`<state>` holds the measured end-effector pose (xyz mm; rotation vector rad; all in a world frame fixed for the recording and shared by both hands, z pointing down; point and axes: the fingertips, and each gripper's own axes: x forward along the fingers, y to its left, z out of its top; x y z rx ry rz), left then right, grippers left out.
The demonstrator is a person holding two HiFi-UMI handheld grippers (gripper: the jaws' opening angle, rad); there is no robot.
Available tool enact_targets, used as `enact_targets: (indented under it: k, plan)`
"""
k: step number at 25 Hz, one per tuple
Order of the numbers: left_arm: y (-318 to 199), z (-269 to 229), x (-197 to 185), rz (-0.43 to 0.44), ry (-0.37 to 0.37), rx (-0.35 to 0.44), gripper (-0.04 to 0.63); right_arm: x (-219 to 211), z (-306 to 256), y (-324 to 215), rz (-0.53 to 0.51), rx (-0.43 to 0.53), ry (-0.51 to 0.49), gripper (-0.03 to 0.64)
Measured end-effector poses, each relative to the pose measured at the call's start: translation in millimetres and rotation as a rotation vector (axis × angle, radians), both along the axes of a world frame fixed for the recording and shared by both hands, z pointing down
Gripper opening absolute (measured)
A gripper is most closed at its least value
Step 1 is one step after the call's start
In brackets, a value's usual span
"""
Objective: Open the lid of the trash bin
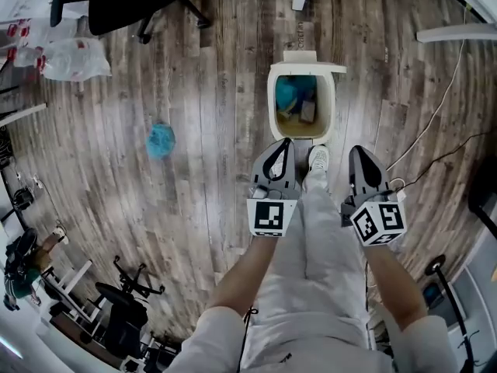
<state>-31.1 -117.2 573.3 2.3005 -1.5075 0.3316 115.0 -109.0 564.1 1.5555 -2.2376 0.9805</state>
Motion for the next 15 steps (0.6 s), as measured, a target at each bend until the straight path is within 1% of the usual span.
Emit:
enact_targets:
  k: [5, 9, 11, 12, 15]
  plan:
    - [-15.2, -110.3, -15.0, -0.020, 0.036, 0.076, -0.002, 19.4, -100.5, -14.9, 0.036, 0.099, -0.001, 0.017]
    - [-17.3, -197.2, -29.0, -0.009, 0.029, 0.140, -0.002, 28.5, -181.6, -18.7, 0.044, 0.171, -0.008, 0.015]
    - [-18.4, -239.6, -36.5, 0.007, 0.014, 0.197, -0.002, 32.0, -222.3, -20.1, 0.037, 0.219, -0.002, 0.017]
    - [-18.4, -261.6, -39.7, 0.009, 0.018, 0.226, -0.002, 34.7, -242.4, -20.4, 0.035, 0.246, 0.002, 0.015]
    - [-15.8, -327.4, -51.4, -0.020, 0.030, 0.299, -0.002, 46.8, -299.3, -21.4, 0.042, 0.320, 0.010, 0.015]
